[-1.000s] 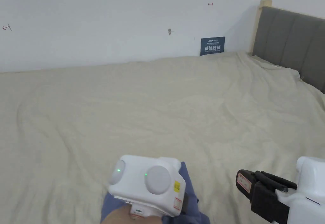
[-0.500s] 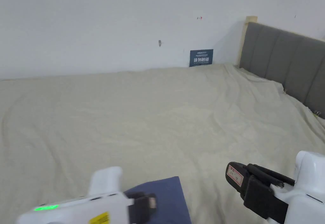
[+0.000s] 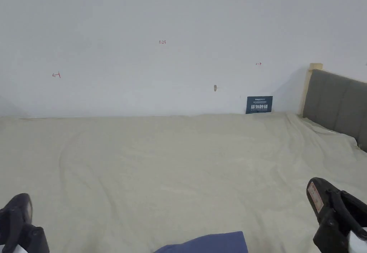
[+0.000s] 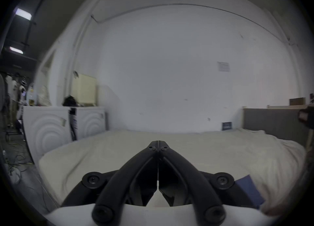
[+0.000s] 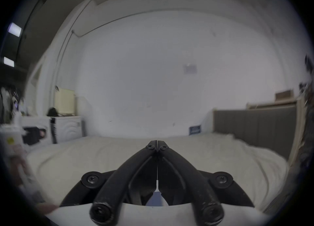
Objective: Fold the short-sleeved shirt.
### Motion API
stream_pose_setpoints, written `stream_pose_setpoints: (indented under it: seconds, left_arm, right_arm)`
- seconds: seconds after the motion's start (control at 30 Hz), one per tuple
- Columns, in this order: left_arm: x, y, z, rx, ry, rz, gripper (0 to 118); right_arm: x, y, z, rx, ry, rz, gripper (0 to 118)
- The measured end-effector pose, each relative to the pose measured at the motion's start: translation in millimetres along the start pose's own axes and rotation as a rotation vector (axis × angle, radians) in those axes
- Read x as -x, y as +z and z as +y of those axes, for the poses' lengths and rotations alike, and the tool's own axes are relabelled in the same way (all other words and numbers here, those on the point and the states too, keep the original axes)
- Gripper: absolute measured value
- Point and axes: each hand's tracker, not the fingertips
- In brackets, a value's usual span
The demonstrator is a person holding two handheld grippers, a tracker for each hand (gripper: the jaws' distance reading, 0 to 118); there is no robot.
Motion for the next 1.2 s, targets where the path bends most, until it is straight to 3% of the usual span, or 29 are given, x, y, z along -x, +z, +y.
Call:
stream_pose_setpoints:
  seconds: [0.07,0.1,0.23,0.27,0.37,1.03,1.13,1.2]
  left_arm:
    - [6.7,4.0,-5.8,0.013,-0.002,-0.016,0]
    - [10.8,4.6,-9.4,0.021,-0.001,-0.019,0]
    - [16.9,12.2,-23.2,0.03,0.001,-0.009,0]
    - [17.0,13.3,-25.5,0.044,0.004,0.002,0]
    - [17.6,18.5,-29.2,0.086,0.025,-0.012,0]
    - [9.5,28.1,-12.5,0.05,0.0,-0.041,0]
    - [11.1,27.6,-11.0,0.038,-0.024,-0.033,0]
    - [12.9,25.4,-9.6,0.043,-0.021,-0.034,0]
  right_arm:
    - [-3.1,-0.3,-8.3,0.098,-0.106,0.019,0]
    - [-3.6,-1.0,-11.4,0.142,-0.121,0.03,0]
    - [-0.5,10.1,-29.5,0.121,0.029,-0.023,0]
    - [0.3,12.5,-30.4,0.128,0.033,-0.029,0]
    - [-2.2,20.1,-28.1,0.125,-0.016,-0.018,0]
    - [-24.4,0.5,2.7,0.131,-0.031,-0.037,0]
    - [-25.7,-17.9,26.2,0.129,-0.023,-0.001,0]
    - [-22.1,-38.2,39.2,0.197,0.0,0.074,0]
